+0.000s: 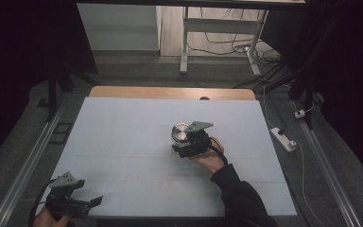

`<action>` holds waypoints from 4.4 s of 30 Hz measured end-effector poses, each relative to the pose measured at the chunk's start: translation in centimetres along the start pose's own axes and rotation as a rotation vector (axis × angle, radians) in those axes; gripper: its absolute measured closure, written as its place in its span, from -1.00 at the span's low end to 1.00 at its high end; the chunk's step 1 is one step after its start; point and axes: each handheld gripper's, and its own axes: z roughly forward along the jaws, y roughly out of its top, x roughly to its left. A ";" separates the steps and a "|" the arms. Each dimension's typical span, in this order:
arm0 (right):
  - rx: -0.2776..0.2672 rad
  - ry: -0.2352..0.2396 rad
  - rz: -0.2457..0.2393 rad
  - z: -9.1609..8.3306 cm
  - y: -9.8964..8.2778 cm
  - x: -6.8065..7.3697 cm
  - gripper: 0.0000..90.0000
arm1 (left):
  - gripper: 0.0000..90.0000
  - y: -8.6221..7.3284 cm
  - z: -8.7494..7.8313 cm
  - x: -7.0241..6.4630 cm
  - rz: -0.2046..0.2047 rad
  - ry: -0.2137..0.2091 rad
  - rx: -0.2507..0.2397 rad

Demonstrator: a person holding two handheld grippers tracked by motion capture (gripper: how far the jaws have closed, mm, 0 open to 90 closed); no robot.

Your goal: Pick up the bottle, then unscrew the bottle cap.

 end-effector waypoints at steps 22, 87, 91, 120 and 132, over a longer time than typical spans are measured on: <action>-0.007 0.042 -0.002 -3.0 0.5 2.2 -0.67 | -0.98 0.0 0.0 0.0 0.000 0.000 0.001; -0.009 0.144 -0.061 -5.2 -0.3 7.6 -0.67 | -1.00 4.8 1.6 -2.0 0.199 -0.099 -0.124; -0.005 0.143 -0.061 -5.1 -0.3 7.6 -0.66 | -1.00 6.2 2.2 -2.5 0.234 -0.109 -0.123; 0.010 0.155 -0.084 -4.7 -0.5 7.7 -0.66 | -1.00 16.6 5.8 -5.5 0.482 -0.263 -0.122; 0.024 0.197 -0.104 -4.5 -0.5 8.0 -0.66 | -0.96 19.5 8.0 -7.6 0.658 -0.470 -0.076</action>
